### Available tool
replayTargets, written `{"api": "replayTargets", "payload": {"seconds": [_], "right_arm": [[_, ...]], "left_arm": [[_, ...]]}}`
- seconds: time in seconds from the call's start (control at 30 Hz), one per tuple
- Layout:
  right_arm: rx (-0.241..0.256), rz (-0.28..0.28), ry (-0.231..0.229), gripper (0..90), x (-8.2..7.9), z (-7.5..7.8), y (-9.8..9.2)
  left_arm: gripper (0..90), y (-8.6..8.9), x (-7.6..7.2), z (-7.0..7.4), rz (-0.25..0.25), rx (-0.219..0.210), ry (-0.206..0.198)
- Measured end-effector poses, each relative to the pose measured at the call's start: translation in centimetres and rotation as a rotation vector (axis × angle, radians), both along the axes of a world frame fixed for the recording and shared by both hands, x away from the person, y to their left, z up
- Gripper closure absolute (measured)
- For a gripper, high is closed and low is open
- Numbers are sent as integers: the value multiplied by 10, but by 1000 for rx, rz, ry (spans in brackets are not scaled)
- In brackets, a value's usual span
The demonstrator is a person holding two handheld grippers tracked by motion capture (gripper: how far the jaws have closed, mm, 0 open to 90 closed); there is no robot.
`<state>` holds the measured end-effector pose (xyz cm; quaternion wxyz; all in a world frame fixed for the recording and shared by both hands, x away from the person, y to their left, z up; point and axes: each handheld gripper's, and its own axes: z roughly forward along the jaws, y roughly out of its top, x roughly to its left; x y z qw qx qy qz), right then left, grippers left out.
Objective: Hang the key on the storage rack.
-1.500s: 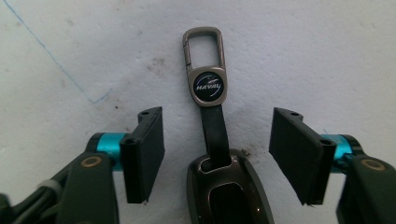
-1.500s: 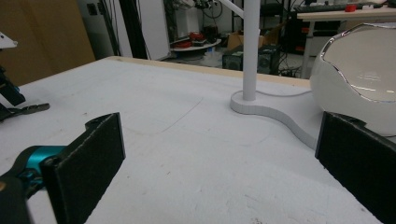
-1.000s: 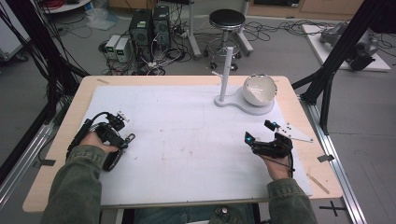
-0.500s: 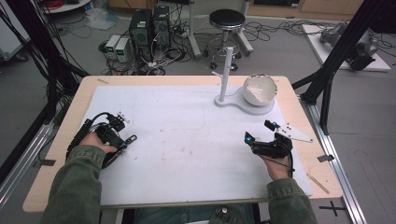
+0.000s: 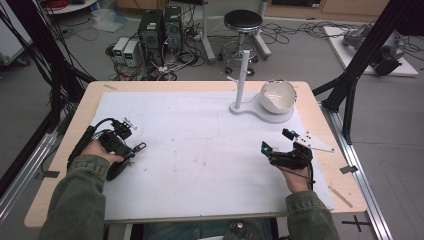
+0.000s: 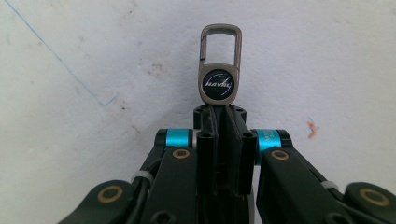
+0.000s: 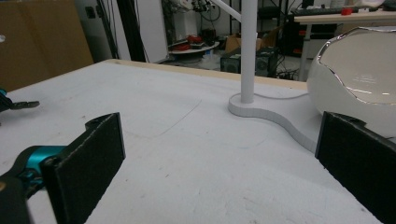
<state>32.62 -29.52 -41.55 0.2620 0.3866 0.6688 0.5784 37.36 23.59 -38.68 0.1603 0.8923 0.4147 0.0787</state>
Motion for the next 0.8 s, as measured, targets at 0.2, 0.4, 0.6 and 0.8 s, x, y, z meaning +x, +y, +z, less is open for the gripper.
{"api": "replayTargets", "payload": {"seconds": [0.2,0.4,0.6,0.8], "right_arm": [[4,3,2,4,0,0,0],[7,-3,1,4,-1,1,-1],[3,1,-3,4,-1,1,-1],[8,6,4,4,-2,1,0]], "left_arm": [[832,-10,-1,21,-30,9,-38],[831,-15,-1,39,-50,-21,-57],[830,-22,1,51,-62,-19,-61],[830,-30,3,63,-80,-24,-72]]}}
